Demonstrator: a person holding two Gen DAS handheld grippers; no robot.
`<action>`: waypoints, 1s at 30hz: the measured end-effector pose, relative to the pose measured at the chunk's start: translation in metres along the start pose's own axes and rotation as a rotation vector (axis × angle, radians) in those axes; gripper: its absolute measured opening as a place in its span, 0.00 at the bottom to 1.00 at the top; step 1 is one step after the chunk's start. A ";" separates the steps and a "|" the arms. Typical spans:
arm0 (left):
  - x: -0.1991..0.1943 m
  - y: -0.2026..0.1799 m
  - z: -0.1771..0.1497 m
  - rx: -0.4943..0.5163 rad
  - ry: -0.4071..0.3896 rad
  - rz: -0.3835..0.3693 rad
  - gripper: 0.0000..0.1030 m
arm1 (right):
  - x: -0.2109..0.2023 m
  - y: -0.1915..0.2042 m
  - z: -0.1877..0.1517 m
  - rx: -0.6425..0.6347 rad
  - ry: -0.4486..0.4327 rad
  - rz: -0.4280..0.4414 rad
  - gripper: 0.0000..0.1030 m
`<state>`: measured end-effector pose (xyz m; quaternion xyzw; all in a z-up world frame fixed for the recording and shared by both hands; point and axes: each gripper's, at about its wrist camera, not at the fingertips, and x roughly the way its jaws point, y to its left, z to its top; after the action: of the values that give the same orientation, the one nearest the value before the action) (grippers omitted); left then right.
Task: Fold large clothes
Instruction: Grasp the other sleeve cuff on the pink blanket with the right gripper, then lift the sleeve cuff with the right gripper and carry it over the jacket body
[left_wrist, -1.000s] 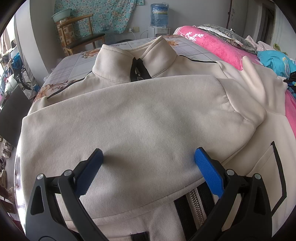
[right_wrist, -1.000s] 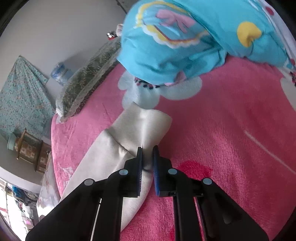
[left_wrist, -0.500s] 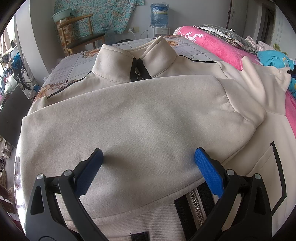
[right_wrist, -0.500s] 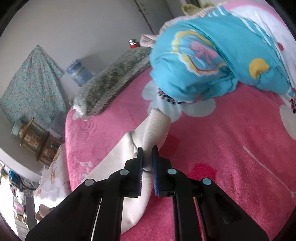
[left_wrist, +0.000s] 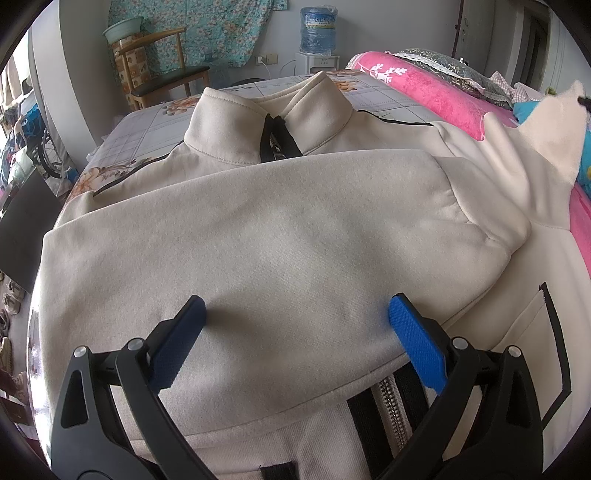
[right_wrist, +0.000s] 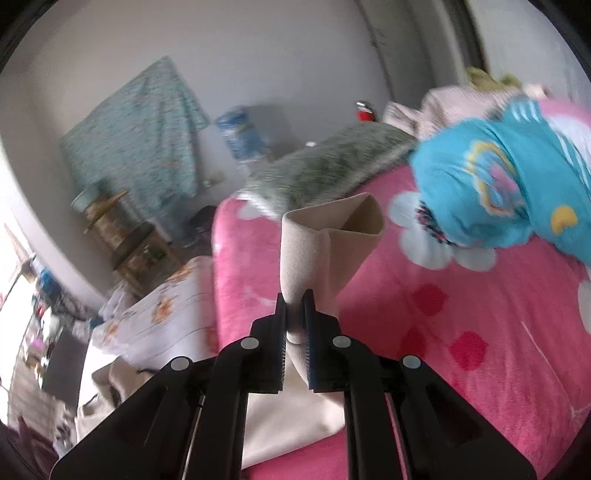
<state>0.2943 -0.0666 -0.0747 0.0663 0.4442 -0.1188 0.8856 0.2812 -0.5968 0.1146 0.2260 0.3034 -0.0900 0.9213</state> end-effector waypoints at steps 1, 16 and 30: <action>0.000 0.000 0.000 0.000 0.000 0.000 0.94 | -0.005 0.012 -0.001 -0.016 -0.002 0.022 0.09; -0.083 0.029 -0.004 -0.033 -0.032 -0.043 0.93 | -0.057 0.157 -0.039 -0.145 -0.013 0.228 0.08; -0.135 0.111 -0.072 -0.179 -0.057 -0.174 0.59 | 0.006 0.311 -0.202 -0.336 0.220 0.450 0.08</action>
<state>0.1907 0.0766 -0.0077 -0.0550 0.4317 -0.1569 0.8866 0.2758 -0.2282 0.0793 0.1403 0.3542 0.1932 0.9042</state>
